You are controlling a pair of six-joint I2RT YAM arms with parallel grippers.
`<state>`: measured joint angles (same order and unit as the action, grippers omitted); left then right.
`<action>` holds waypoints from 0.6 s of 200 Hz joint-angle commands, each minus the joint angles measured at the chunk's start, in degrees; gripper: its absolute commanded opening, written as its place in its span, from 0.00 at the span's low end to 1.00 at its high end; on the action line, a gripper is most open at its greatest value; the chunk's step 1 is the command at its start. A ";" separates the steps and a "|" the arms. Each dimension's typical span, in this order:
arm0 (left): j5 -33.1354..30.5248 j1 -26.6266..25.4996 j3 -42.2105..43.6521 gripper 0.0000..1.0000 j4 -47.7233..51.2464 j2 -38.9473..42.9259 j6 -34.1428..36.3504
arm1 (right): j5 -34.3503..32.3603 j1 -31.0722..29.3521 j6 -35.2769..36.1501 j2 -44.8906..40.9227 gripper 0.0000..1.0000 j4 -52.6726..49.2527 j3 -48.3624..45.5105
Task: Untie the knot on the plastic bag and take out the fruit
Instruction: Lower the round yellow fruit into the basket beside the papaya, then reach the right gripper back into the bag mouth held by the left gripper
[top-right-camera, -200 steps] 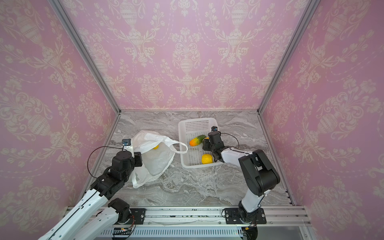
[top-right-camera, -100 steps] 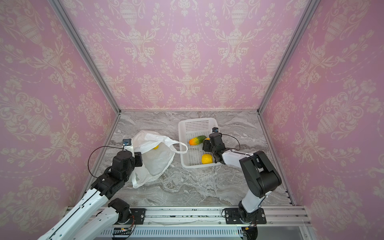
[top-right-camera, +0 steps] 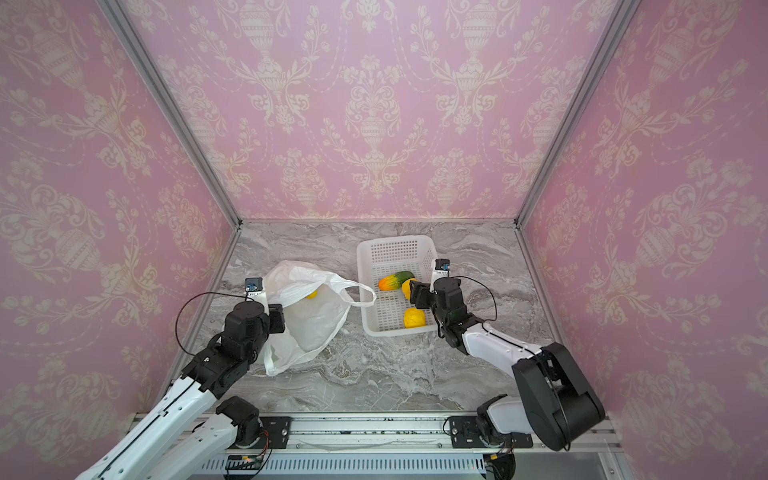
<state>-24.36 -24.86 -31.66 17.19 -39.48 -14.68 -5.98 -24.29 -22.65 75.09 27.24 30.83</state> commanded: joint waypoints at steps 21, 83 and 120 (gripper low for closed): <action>-0.95 0.43 -0.06 0.00 0.03 0.42 -0.61 | -3.59 -7.35 8.36 -9.15 0.71 5.42 -3.57; -0.73 0.43 0.03 0.00 0.01 0.45 -0.54 | 0.60 -24.72 23.94 -19.97 0.59 5.68 -4.47; -0.87 0.43 0.19 0.00 -0.31 1.18 -0.44 | 5.45 -33.56 30.30 -11.64 0.52 6.93 -0.58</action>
<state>-24.36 -24.86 -31.66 17.19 -39.16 -14.68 -4.32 -53.84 0.51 57.34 33.41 27.46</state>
